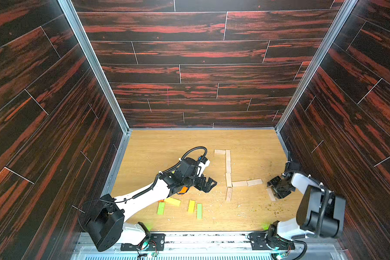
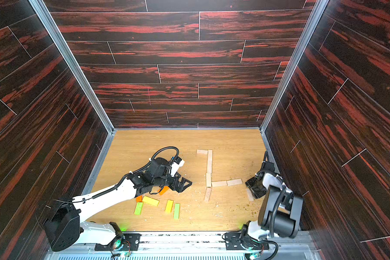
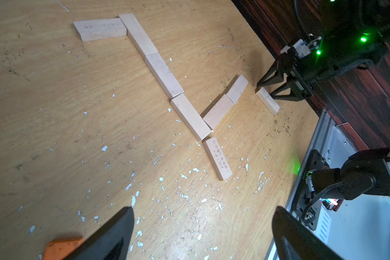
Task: Assemble a giraffe with building blocks
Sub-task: Pick up the building block from the center of the board.
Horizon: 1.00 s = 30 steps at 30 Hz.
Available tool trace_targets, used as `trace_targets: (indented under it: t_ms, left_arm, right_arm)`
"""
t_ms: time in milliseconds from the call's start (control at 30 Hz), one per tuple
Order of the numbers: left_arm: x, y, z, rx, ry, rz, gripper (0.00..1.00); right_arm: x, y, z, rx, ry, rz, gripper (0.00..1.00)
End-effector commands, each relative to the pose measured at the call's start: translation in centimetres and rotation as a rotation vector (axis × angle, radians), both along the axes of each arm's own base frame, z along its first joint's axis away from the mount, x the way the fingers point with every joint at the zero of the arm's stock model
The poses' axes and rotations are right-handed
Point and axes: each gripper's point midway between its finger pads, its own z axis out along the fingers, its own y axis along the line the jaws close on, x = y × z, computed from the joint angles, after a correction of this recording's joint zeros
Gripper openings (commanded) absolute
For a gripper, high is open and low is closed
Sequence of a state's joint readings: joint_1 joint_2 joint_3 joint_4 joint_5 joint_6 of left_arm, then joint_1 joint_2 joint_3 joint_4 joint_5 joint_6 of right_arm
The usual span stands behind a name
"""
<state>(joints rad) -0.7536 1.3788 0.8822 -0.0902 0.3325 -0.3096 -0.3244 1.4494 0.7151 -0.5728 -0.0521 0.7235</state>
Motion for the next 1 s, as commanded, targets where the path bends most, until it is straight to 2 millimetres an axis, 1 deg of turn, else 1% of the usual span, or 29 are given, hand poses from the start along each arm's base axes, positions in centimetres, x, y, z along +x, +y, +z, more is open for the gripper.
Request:
trace_targets:
  t_ms: [0, 133, 300, 433, 567, 700, 767, 800, 867, 967]
  left_arm:
    - [0.1, 0.2, 1.6, -0.012, -0.044, -0.011, 0.98]
    - [0.0, 0.2, 1.7, -0.009, -0.044, -0.012, 0.98]
    - [0.0, 0.2, 1.9, -0.009, -0.048, -0.019, 0.98]
    - [0.1, 0.1, 1.9, -0.007, -0.050, -0.021, 0.98]
    - [0.0, 0.2, 2.0, -0.002, -0.054, -0.022, 0.98]
    - [0.0, 0.4, 1.9, 0.006, -0.055, -0.019, 0.98]
    - [0.1, 0.5, 1.9, 0.008, -0.057, -0.018, 0.98]
    - [0.0, 0.4, 1.9, 0.009, -0.056, -0.019, 0.98]
    - [0.1, 0.4, 2.0, 0.006, -0.059, -0.021, 0.98]
    - [0.1, 0.3, 2.2, 0.002, -0.062, -0.024, 0.98]
  right_arm:
    - [-4.1, 3.2, -1.6, 0.142, 0.127, -0.062, 0.56]
    - [-4.9, 4.2, -1.4, 0.154, 0.130, -0.058, 0.56]
    - [-5.7, 4.3, -1.0, 0.112, 0.154, -0.016, 0.57]
    - [-6.7, 4.4, -1.8, 0.101, 0.199, 0.002, 0.56]
    - [-6.9, 4.2, -2.6, 0.095, 0.235, 0.012, 0.44]
    - [-6.9, 3.8, -2.6, 0.073, 0.249, 0.030, 0.31]
    - [-6.5, 3.8, -1.9, 0.055, 0.235, 0.052, 0.25]
    - [-6.0, 3.9, -1.4, 0.039, 0.218, 0.078, 0.23]
    - [-4.5, 4.4, 0.2, 0.007, 0.171, 0.147, 0.21]
    - [-1.9, 5.2, 3.6, -0.050, 0.093, 0.270, 0.18]
